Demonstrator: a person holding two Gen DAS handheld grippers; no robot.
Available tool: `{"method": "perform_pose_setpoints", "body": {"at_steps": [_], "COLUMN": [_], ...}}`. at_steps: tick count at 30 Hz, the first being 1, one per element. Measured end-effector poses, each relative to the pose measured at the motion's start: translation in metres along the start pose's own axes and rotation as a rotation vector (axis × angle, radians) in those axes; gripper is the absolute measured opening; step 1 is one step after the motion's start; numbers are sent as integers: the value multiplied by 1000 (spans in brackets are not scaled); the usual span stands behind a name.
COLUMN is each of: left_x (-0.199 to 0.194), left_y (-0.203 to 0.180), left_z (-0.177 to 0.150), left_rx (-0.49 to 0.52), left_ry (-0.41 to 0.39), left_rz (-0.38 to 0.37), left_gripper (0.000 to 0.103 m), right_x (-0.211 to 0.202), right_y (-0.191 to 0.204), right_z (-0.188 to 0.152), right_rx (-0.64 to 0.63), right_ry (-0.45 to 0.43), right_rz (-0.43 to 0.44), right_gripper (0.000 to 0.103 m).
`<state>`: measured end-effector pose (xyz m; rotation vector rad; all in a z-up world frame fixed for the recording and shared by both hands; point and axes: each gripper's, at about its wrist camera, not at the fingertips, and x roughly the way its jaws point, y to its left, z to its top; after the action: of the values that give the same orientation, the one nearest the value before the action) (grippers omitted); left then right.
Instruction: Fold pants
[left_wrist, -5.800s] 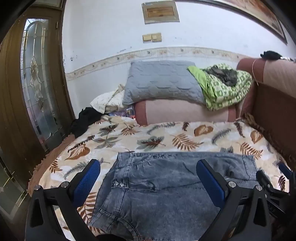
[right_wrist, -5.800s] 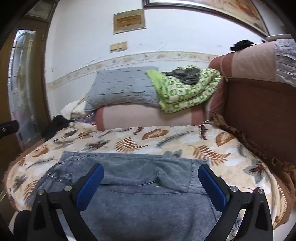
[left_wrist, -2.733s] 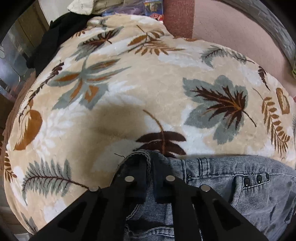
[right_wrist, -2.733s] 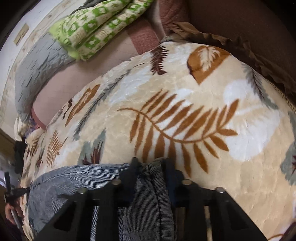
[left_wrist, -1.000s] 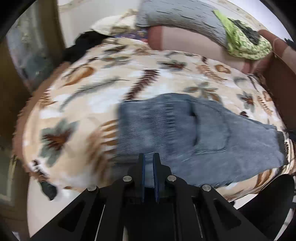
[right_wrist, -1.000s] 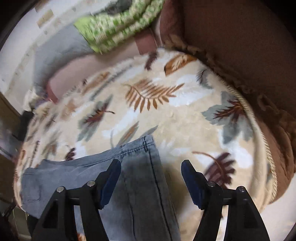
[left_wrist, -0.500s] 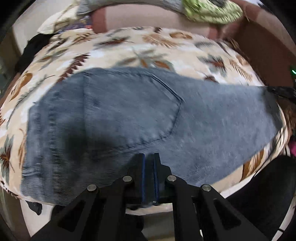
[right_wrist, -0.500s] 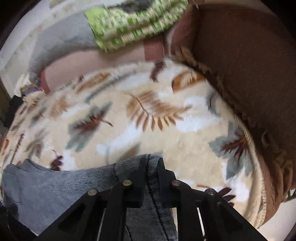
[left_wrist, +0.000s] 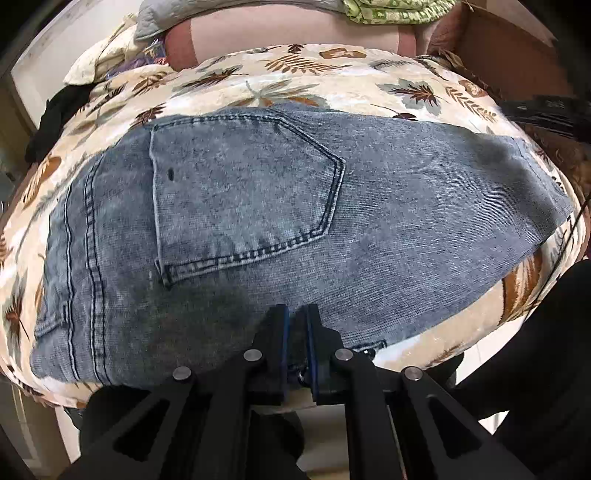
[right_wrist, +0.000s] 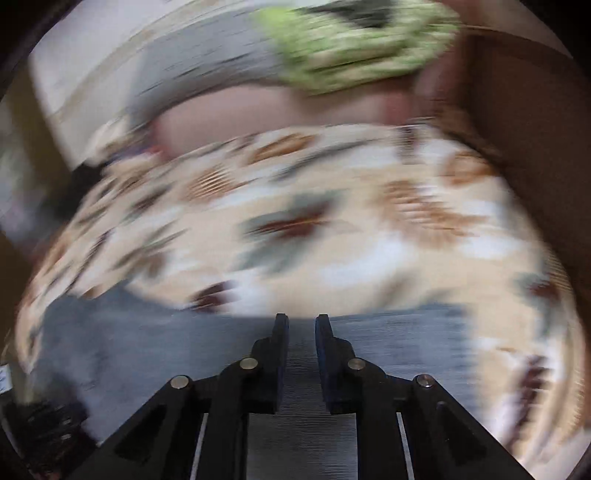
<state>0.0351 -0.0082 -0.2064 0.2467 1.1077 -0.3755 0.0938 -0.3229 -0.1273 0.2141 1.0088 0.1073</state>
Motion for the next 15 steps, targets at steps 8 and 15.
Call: {"method": "perform_pose_setpoints", "body": {"at_steps": [8,15], "left_x": [-2,-11], "left_y": [6,16], "left_z": [-4,-8], "left_rx": [-31,-71], "left_ry": [18,68], "left_rz": [-46,-120], "left_gripper": [8,8], "right_x": [88,103], "right_y": [120,146], "right_z": [1,-23], "right_rx": [-129,-253], "right_ry": [117,146], "right_rz": [119,31], "right_gripper": [17,17]}}
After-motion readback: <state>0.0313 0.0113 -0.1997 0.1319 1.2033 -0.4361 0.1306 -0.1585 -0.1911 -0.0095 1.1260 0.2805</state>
